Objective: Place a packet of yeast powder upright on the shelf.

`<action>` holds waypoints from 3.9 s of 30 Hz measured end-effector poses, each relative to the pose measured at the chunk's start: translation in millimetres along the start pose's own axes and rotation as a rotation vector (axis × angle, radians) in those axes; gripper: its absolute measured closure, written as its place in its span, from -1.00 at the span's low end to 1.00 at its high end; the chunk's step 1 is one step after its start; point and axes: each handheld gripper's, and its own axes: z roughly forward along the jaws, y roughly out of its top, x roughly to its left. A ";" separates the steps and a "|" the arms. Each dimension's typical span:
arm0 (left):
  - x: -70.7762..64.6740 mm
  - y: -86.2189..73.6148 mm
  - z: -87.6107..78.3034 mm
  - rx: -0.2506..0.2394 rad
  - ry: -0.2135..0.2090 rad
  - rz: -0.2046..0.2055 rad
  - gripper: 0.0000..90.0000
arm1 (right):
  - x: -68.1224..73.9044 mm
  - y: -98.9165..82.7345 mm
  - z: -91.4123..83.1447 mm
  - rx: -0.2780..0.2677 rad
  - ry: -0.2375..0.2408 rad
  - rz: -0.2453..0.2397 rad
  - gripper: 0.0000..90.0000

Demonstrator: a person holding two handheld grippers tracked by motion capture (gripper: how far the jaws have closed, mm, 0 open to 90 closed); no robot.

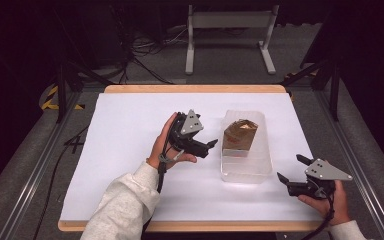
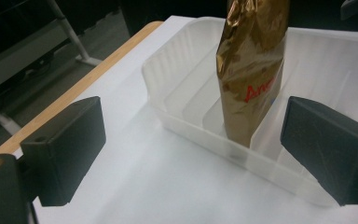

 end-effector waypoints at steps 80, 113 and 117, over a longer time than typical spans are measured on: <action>18.9 -167.5 -111.0 0.286 0.260 -0.038 -0.85 | 2.4 1.1 0.8 0.015 -0.026 -0.028 -0.71; 22.4 -223.0 -174.3 0.032 0.282 -0.368 -0.85 | 6.2 2.5 5.3 0.026 -0.007 -0.042 -0.71; 21.8 -222.0 -173.2 0.036 0.280 -0.358 -0.85 | 5.6 2.5 4.5 0.025 -0.009 -0.040 -0.71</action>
